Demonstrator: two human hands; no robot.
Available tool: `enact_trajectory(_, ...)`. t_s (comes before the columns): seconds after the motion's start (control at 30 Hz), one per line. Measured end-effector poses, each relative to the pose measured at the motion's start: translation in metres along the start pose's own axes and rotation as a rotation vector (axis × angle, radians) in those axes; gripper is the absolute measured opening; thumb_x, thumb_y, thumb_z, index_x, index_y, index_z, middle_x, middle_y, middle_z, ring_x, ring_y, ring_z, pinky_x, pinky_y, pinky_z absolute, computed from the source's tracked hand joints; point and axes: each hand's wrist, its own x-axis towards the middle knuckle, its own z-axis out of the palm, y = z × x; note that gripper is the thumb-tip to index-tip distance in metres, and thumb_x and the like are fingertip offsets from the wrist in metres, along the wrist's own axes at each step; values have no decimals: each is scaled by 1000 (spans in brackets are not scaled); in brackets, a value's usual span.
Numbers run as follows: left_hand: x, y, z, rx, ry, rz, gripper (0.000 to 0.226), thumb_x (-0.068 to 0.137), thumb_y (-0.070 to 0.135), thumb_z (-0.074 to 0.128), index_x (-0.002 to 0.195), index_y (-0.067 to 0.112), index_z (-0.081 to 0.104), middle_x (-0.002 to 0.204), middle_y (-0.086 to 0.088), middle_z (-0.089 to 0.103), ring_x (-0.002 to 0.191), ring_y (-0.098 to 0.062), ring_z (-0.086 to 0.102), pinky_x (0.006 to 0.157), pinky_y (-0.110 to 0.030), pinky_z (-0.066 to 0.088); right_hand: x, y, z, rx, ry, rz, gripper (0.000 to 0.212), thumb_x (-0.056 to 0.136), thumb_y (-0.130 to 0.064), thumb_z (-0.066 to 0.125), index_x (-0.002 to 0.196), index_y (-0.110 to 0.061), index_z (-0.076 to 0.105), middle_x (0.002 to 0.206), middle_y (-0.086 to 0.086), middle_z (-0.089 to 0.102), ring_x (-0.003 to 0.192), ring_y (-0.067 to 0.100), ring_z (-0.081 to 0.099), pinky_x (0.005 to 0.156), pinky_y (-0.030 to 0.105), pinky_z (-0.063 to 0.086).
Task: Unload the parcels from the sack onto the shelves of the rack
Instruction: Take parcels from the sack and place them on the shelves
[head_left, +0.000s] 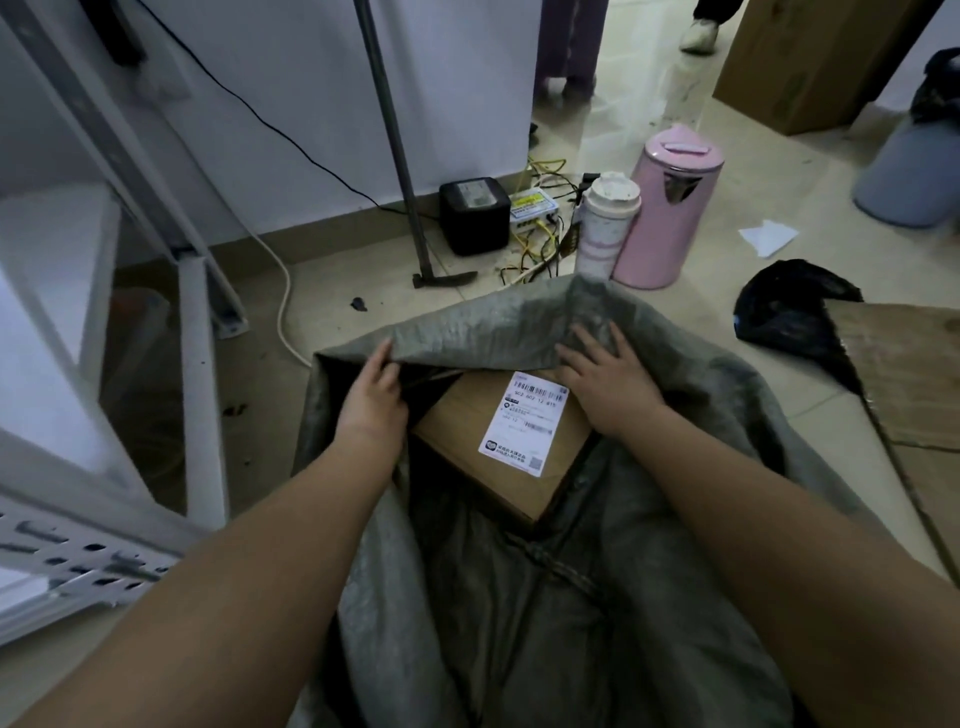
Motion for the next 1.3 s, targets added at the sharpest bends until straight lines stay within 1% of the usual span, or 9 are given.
enact_trajectory(0.2,-8,26,-8,-427,255,-98,47,94,33,37,131,10,55,138,-12,41,137,-31,24,114,-52,-18,-2,4,7,96,-36,134,49,102,-33,22,141,-15,45,150,8,33,146,25,13,118,53,-7)
enact_trajectory(0.5,-18,55,-1,-1123,-139,-462,74,89,58,40,143,8,35,153,-11,26,145,-25,13,116,-48,-10,-9,-11,16,579,-158,336,65,96,-54,24,145,-15,42,157,3,29,149,18,4,116,47,-13)
enact_trajectory(0.67,-35,57,17,-1251,-112,-468,75,86,58,47,143,12,33,152,-9,28,145,-23,16,117,-48,-6,-22,-10,5,884,-102,398,34,95,-46,37,112,-22,54,136,6,52,143,19,24,119,43,-8)
enact_trajectory(0.73,-40,56,14,-1291,-15,-453,64,86,55,49,137,18,38,147,-6,37,141,-23,24,116,-49,-5,-27,-14,0,867,-89,361,33,95,-46,39,118,-25,50,130,3,57,140,20,30,119,45,-9)
enact_trajectory(0.83,-47,53,8,-1118,255,-321,58,85,44,53,139,26,39,142,-2,41,135,-22,35,116,-50,-4,-31,-24,-4,681,-76,256,59,94,-44,43,148,-34,24,147,3,43,143,22,24,117,51,-8)
enact_trajectory(0.93,-49,43,1,-854,465,-120,65,81,38,59,143,26,40,152,-8,32,140,-27,31,115,-48,-9,-28,-36,-14,601,-6,230,71,93,-38,47,153,-32,9,151,4,34,141,23,27,117,52,2)
enact_trajectory(1.07,-39,24,-7,-468,346,48,68,94,48,37,153,25,11,161,-3,-8,148,-25,-8,113,-53,-15,-14,-47,-24,670,-21,150,74,93,-31,50,154,-24,9,157,1,26,145,22,20,116,46,15)
enact_trajectory(1.2,-11,7,-10,-122,152,11,68,97,57,22,153,19,15,161,-5,5,147,-29,-14,110,-56,-19,4,-46,-25,906,-69,102,75,93,-25,52,154,-27,8,161,-1,17,147,23,16,115,47,21)
enact_trajectory(1.3,7,-9,-8,63,12,-116,69,97,59,17,153,19,10,161,-9,-2,145,-36,-16,107,-61,-19,13,-41,-22,945,-34,133,72,94,-28,51,154,-29,10,162,-7,9,147,22,14,115,53,15)
